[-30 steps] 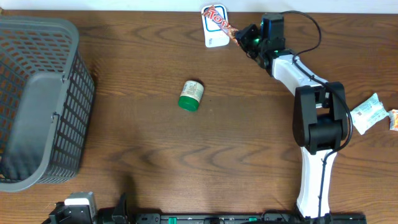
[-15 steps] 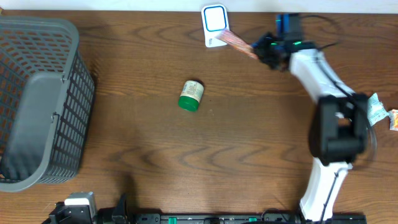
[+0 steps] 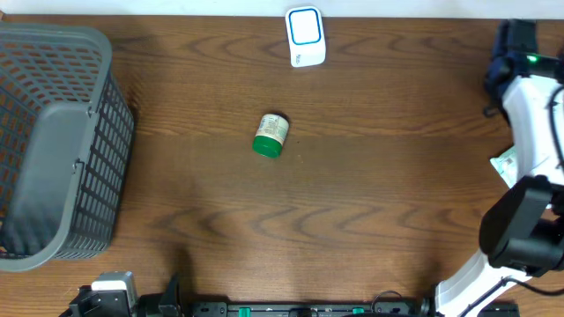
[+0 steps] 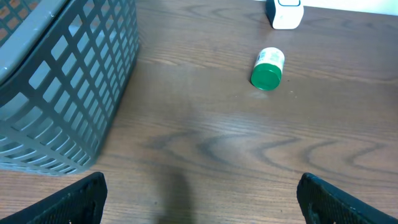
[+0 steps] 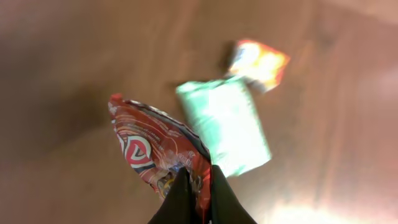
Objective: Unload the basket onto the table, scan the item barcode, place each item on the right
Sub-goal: 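Carry the orange bar to the right table edge and release it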
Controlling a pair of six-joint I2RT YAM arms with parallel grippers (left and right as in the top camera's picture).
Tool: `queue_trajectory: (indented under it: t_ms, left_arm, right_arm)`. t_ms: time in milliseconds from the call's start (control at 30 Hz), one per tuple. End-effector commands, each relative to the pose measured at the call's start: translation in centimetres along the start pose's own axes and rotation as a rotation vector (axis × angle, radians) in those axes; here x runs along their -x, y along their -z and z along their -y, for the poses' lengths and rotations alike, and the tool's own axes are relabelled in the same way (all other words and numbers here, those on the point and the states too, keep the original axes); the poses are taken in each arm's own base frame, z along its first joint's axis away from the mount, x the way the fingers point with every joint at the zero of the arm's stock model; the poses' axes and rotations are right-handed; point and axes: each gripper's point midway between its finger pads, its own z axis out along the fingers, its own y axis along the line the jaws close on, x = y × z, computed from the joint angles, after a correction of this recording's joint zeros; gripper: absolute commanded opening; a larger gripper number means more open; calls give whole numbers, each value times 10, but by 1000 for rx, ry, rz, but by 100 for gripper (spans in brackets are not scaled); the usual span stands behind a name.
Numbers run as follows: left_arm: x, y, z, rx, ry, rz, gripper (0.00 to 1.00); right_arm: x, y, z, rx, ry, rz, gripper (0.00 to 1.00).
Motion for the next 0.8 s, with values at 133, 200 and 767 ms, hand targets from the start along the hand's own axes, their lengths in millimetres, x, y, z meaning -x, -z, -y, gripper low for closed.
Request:
queue_trajectory:
  t_ms: [133, 200, 767]
  left_arm:
    - [1, 1, 2, -6, -15, 9, 98]
    - [1, 2, 2, -6, -15, 9, 98]
    - [1, 1, 2, -6, -15, 9, 98]
  right_arm:
    - [4, -73, 67, -193, 4, -103, 63]
    - [7, -79, 68, -158, 51, -133, 99]
    - [-105, 178, -152, 1345, 684, -408, 99]
